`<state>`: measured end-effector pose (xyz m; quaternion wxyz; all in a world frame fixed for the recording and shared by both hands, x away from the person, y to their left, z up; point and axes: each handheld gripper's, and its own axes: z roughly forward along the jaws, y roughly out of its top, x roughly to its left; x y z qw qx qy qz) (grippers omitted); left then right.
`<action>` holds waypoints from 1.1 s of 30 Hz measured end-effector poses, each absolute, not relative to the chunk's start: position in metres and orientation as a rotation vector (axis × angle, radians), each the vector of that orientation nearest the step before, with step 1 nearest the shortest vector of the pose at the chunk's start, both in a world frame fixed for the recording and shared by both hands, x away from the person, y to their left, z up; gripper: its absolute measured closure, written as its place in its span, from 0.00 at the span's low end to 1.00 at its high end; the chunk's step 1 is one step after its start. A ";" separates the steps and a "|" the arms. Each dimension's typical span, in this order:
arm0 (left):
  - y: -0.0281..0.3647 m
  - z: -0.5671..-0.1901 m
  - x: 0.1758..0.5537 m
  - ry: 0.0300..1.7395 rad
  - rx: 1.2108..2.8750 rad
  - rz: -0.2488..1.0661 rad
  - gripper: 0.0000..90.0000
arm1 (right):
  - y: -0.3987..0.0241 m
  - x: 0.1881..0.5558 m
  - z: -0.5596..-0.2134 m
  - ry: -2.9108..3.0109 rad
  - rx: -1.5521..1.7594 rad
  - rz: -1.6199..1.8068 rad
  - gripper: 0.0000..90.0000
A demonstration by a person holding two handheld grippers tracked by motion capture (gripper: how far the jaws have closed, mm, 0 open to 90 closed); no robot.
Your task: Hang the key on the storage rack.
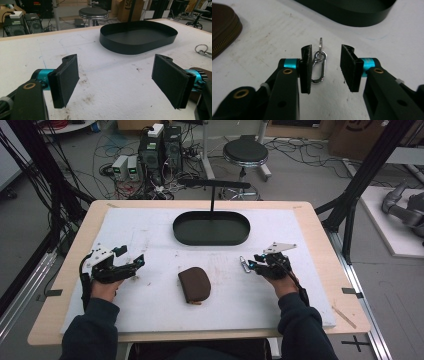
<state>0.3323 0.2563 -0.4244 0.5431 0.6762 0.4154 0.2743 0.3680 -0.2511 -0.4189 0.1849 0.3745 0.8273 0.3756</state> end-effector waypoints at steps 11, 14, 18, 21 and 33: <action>0.256 -0.426 0.333 0.990 1.614 0.641 0.24 | -0.224 0.396 -0.428 2.452 1.051 0.902 0.84; 0.256 -0.426 0.334 0.995 1.614 0.640 0.24 | -0.224 0.397 -0.429 2.459 1.044 0.897 0.88; 0.256 -0.426 0.334 0.995 1.613 0.640 0.24 | -0.225 0.399 -0.431 2.483 1.042 0.884 0.98; 0.256 -0.427 0.335 1.003 1.621 0.641 0.24 | -0.226 0.399 -0.431 2.483 1.054 0.881 0.99; 0.257 -0.427 0.335 1.009 1.616 0.640 0.25 | -0.224 0.393 -0.408 2.421 0.986 0.988 1.00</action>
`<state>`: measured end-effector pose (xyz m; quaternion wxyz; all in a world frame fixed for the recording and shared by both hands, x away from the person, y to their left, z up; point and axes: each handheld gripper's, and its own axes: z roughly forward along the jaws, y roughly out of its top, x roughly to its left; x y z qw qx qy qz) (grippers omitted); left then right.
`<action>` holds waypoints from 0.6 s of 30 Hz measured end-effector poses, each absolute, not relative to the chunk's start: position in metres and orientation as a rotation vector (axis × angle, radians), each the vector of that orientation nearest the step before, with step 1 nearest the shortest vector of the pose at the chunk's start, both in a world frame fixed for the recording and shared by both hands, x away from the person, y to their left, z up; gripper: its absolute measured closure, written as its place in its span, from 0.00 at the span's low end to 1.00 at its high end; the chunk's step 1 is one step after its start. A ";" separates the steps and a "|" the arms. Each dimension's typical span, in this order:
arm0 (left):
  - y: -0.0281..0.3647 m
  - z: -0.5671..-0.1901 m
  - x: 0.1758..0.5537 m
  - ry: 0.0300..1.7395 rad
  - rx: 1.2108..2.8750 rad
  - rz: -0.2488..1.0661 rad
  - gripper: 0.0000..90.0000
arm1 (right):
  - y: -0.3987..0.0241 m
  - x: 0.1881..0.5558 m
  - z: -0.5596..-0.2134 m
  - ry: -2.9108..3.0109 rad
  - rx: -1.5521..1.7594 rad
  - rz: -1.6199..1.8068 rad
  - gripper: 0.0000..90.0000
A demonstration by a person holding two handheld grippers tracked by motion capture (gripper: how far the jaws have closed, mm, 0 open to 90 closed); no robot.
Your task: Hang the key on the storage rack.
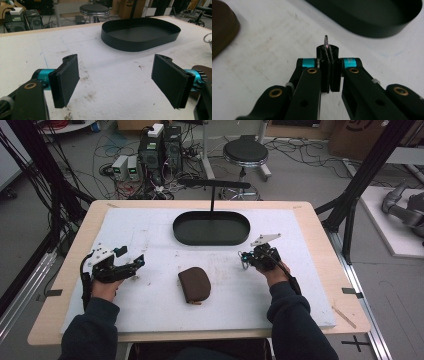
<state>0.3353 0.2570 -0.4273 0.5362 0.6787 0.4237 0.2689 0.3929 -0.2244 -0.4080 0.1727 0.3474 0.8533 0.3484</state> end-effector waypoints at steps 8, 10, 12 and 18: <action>0.258 -0.427 0.335 1.011 1.615 0.642 0.25 | -0.218 0.402 -0.381 2.373 0.942 1.058 1.00; 0.258 -0.427 0.335 1.009 1.617 0.644 0.25 | -0.217 0.408 -0.371 2.352 0.935 1.072 1.00; 0.258 -0.427 0.335 1.011 1.615 0.645 0.25 | -0.215 0.415 -0.361 2.318 0.918 1.086 1.00; 0.260 -0.427 0.336 1.015 1.609 0.646 0.25 | -0.216 0.438 -0.331 2.237 0.897 1.137 1.00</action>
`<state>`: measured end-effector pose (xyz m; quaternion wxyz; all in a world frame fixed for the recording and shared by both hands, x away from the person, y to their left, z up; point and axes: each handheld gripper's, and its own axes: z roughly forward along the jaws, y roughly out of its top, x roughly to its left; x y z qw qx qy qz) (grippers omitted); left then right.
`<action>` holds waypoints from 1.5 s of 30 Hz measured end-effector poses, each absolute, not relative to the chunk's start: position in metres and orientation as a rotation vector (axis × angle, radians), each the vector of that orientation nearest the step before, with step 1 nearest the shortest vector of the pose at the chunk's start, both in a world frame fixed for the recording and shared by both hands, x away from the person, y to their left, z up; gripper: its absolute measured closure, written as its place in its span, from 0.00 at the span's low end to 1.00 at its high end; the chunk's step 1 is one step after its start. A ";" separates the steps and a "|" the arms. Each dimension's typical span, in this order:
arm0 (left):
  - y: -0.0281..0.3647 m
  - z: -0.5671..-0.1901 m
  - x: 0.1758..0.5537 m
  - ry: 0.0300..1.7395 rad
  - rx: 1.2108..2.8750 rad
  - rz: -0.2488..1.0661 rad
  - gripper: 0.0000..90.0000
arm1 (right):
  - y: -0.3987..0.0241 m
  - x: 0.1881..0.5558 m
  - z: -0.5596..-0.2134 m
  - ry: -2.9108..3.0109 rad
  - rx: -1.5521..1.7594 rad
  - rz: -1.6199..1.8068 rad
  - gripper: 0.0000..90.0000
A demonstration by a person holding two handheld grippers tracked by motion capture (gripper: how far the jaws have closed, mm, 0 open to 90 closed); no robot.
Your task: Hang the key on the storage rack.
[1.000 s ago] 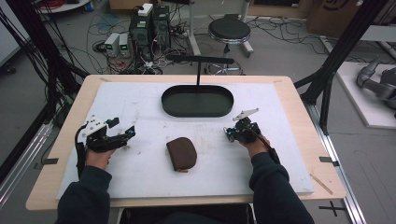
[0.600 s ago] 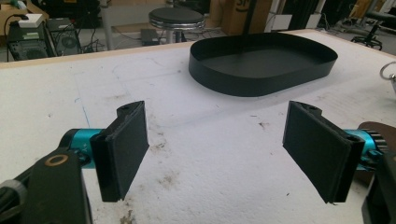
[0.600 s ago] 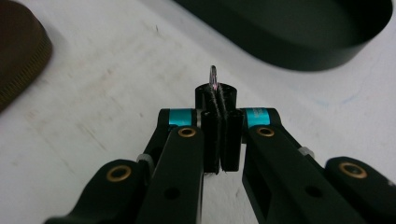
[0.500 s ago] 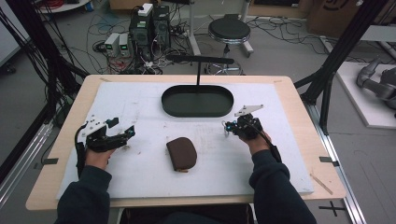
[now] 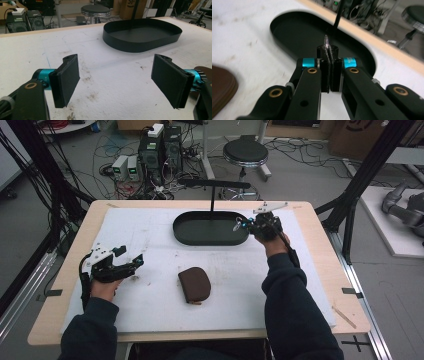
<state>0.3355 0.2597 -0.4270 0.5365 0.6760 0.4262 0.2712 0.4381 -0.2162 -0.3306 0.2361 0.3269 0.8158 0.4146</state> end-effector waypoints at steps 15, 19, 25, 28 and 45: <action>0.259 -0.427 0.335 1.005 1.607 0.641 0.25 | -0.213 0.496 -0.304 2.112 0.923 1.103 1.00; 0.260 -0.427 0.335 1.006 1.605 0.636 0.25 | -0.216 0.511 -0.306 2.080 0.968 1.105 1.00; 0.261 -0.427 0.335 1.005 1.605 0.637 0.25 | -0.222 0.521 -0.311 2.036 1.032 1.128 1.00; 0.261 -0.427 0.335 1.007 1.602 0.635 0.25 | -0.223 0.525 -0.315 2.014 1.077 1.149 0.99; 0.261 -0.427 0.334 0.998 1.594 0.623 0.25 | -0.238 0.484 -0.311 2.141 1.023 1.064 0.44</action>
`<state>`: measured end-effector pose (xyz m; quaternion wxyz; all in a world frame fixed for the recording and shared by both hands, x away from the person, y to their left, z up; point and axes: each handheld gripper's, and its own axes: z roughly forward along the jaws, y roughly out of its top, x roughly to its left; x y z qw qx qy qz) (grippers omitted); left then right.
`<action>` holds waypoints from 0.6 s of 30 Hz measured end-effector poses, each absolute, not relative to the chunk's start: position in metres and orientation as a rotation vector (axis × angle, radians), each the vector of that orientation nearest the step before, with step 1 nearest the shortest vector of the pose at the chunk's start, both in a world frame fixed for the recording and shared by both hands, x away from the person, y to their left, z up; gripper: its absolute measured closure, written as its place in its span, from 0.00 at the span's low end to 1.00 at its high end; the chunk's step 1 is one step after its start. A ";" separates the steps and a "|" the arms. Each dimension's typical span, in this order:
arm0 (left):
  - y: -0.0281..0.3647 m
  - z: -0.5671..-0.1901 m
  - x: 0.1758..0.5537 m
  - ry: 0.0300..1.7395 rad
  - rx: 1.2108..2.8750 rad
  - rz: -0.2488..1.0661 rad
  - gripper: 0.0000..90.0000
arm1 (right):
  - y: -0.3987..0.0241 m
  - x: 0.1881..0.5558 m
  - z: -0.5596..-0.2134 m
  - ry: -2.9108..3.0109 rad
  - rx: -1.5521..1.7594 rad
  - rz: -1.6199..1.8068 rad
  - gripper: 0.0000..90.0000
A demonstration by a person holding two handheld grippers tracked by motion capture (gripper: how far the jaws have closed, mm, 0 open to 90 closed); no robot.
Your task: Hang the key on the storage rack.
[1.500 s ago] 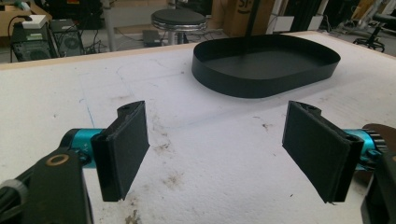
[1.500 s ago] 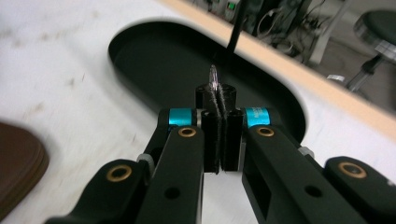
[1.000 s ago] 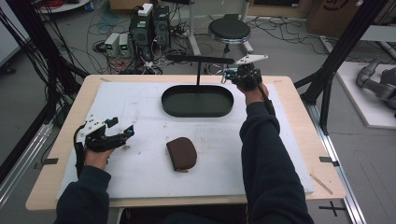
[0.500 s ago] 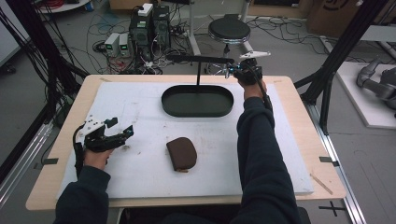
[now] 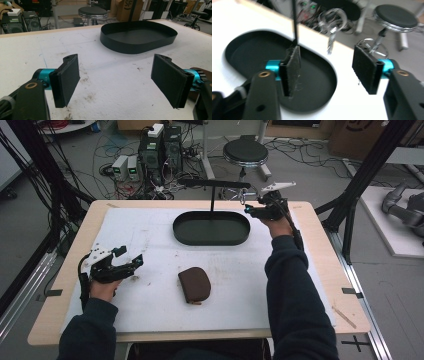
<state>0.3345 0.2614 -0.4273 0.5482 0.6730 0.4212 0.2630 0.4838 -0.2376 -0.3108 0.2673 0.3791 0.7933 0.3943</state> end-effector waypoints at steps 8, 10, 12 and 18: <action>0.262 -0.427 0.333 0.997 1.587 0.623 0.25 | -0.262 0.423 -0.307 2.122 0.914 1.115 0.29; 0.262 -0.427 0.333 0.998 1.584 0.621 0.25 | -0.263 0.411 -0.310 2.137 0.927 1.079 0.25; 0.262 -0.427 0.333 0.997 1.583 0.620 0.25 | -0.263 0.399 -0.318 2.136 0.927 1.097 0.26; 0.262 -0.426 0.332 0.996 1.588 0.625 0.25 | -0.256 0.379 -0.350 2.166 0.966 1.094 0.26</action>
